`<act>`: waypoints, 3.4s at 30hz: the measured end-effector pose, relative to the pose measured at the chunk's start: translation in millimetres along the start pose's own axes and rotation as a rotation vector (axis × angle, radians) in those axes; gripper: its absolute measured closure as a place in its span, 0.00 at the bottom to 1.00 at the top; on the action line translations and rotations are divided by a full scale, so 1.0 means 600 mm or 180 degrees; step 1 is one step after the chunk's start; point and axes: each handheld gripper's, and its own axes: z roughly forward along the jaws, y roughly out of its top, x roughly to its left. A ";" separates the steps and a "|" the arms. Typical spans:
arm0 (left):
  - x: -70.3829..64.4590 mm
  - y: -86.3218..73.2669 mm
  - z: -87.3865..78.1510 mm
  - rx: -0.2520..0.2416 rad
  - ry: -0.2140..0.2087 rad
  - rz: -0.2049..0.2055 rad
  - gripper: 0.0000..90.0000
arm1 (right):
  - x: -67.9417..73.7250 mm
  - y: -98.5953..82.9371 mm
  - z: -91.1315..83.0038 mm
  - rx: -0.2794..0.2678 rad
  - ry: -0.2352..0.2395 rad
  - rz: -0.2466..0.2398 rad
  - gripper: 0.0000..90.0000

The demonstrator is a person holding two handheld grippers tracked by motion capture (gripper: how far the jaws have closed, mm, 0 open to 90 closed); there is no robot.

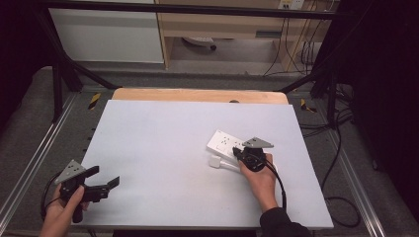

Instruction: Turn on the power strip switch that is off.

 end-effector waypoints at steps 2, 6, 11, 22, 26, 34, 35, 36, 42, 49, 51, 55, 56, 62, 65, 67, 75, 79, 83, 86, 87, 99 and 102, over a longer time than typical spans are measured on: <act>0.000 0.000 0.000 0.0002 0.0000 0.0001 0.08 | -0.001 0.000 0.001 -0.0009 -0.0007 -0.0024 1.00; 0.000 0.000 0.000 0.0008 0.0006 0.0001 0.08 | 0.002 -0.003 0.003 0.0011 -0.0009 -0.0045 1.00; -0.001 0.000 0.000 0.0008 -0.0005 0.0007 0.08 | 0.003 -0.005 0.003 -0.0027 -0.0012 -0.0082 1.00; 0.000 0.000 0.001 0.0010 0.0000 -0.0003 0.08 | 0.003 -0.007 0.004 -0.0043 0.0004 -0.0059 1.00; -0.002 0.000 0.000 0.0008 0.0002 0.0003 0.08 | 0.004 -0.007 0.004 -0.0043 -0.0003 -0.0074 1.00; -0.003 0.000 0.002 0.0025 0.0005 0.0014 0.08 | 0.002 -0.007 0.004 -0.0043 0.0019 -0.0047 1.00; -0.003 0.000 0.001 0.0023 0.0005 0.0015 0.08 | 0.002 -0.007 0.004 -0.0046 0.0016 -0.0043 1.00; -0.002 0.000 0.001 0.0020 0.0005 0.0010 0.08 | 0.002 -0.007 0.004 -0.0046 0.0016 -0.0043 1.00; -0.001 -0.001 0.000 0.0012 0.0008 -0.0003 0.08 | 0.003 -0.007 0.005 -0.0042 0.0004 -0.0043 1.00; -0.002 0.000 0.001 0.0027 0.0015 0.0011 0.08 | 0.002 -0.007 0.004 -0.0038 0.0023 -0.0019 1.00; -0.002 -0.001 0.001 0.0030 0.0014 0.0006 0.08 | 0.001 -0.006 0.005 -0.0035 0.0027 -0.0023 1.00; -0.001 0.000 -0.001 -0.0001 0.0018 -0.0004 0.08 | 0.001 -0.005 0.005 -0.0019 0.0035 0.0005 1.00; 0.000 0.000 -0.001 -0.0001 0.0019 -0.0006 0.08 | 0.000 -0.005 0.005 -0.0018 0.0042 0.0020 1.00; -0.001 0.000 0.000 0.0014 0.0022 0.0008 0.08 | -0.001 -0.005 0.005 -0.0005 0.0055 0.0041 1.00; 0.000 -0.001 0.000 0.0023 0.0019 -0.0001 0.08 | 0.000 -0.004 0.006 0.0002 0.0033 0.0013 1.00; -0.001 -0.001 0.001 0.0031 0.0003 -0.0002 0.08 | -0.001 -0.004 0.005 0.0045 0.0018 0.0003 1.00; 0.000 0.000 0.000 0.0022 0.0017 0.0004 0.08 | -0.004 -0.006 0.003 0.0032 0.0005 -0.0003 1.00; -0.001 0.000 -0.001 -0.0001 0.0018 0.0012 0.08 | -0.002 -0.005 0.005 0.0021 0.0042 -0.0056 1.00; 0.000 0.001 -0.003 -0.0035 0.0027 -0.0001 0.08 | -0.003 -0.005 0.006 0.0018 0.0035 -0.0068 1.00; 0.000 0.001 -0.002 -0.0037 0.0026 0.0003 0.08 | -0.004 -0.005 0.006 0.0014 0.0011 -0.0087 1.00; 0.000 0.002 -0.003 -0.0040 0.0022 0.0002 0.08 | -0.005 -0.004 0.005 0.0020 0.0000 -0.0099 1.00; -0.001 0.001 -0.002 -0.0031 0.0027 0.0007 0.08 | -0.003 -0.004 0.004 -0.0034 0.0002 -0.0135 1.00; 0.000 0.000 -0.002 -0.0019 0.0032 0.0008 0.08 | -0.003 -0.003 0.006 -0.0074 0.0014 -0.0147 1.00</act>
